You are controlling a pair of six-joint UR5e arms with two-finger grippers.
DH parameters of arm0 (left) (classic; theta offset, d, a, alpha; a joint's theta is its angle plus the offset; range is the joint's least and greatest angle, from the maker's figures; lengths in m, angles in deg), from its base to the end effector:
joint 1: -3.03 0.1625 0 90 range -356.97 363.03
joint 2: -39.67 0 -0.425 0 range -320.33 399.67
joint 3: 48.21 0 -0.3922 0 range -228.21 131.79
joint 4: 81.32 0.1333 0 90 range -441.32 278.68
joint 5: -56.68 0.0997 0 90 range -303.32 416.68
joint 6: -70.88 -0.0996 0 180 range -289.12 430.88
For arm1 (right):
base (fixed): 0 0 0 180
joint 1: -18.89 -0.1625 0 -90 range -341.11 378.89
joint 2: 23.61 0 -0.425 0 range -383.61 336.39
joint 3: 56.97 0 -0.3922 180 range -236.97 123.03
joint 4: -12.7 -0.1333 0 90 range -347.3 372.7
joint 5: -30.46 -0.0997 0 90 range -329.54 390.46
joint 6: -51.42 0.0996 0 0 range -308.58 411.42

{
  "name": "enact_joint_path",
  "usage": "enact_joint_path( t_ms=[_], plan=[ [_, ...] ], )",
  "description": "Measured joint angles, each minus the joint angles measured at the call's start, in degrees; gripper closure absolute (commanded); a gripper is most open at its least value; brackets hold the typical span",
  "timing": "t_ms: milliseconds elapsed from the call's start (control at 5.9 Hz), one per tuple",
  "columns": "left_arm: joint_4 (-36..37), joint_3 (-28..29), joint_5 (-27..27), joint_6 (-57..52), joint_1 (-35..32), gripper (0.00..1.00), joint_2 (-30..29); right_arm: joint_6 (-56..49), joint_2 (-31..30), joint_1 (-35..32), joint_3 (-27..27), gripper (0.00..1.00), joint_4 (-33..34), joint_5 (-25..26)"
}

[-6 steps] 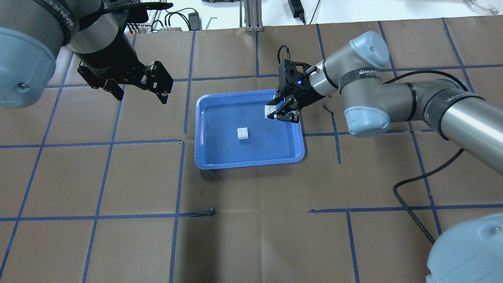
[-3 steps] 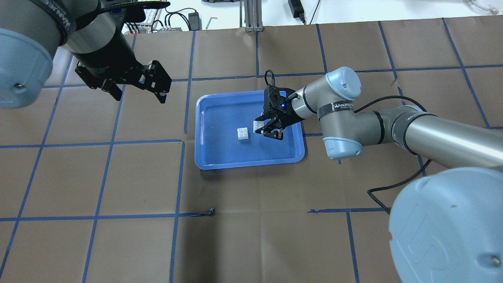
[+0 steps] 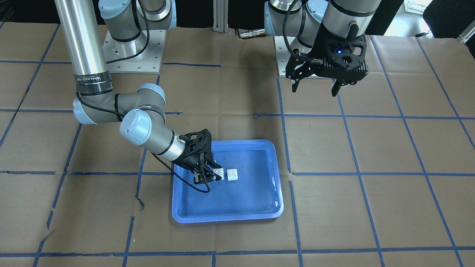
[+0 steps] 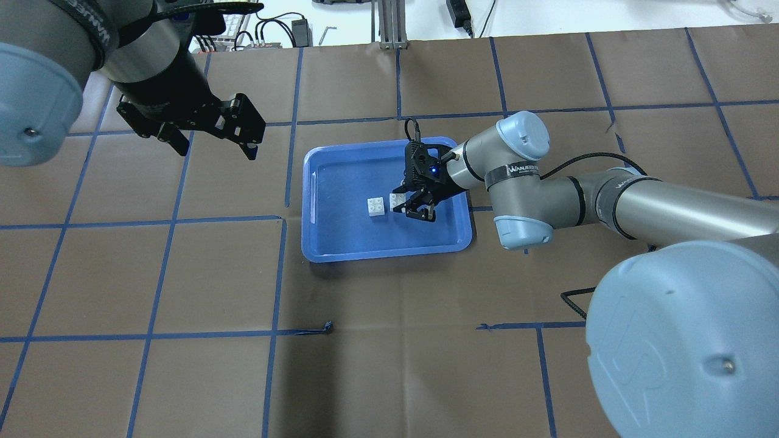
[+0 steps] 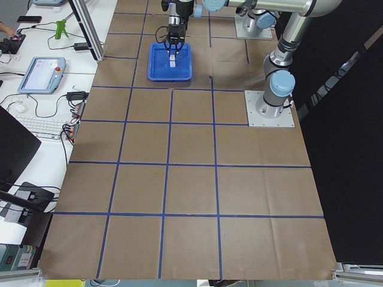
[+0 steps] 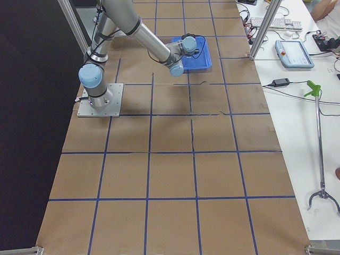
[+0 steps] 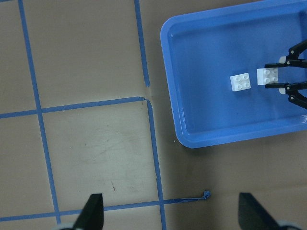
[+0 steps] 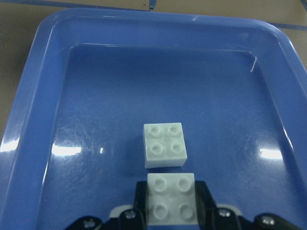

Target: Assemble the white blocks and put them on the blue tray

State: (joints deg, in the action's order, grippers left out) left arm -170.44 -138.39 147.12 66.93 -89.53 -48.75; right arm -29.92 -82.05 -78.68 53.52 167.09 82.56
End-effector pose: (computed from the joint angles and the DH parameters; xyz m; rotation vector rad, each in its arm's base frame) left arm -0.1540 -0.4775 0.5014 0.1776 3.1278 -0.0622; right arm 0.2689 -0.5472 0.1599 -1.9134 1.8106 -0.7701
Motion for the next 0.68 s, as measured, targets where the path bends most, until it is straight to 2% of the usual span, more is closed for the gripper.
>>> enact_joint_path(
  t_ms=[677],
  plan=[
    [0.0, 0.0, 0.0, 0.0, 0.0, 0.01, 0.0, 2.1, 0.2, -0.6, 0.0, 0.78, 0.2, 0.5]
  ],
)
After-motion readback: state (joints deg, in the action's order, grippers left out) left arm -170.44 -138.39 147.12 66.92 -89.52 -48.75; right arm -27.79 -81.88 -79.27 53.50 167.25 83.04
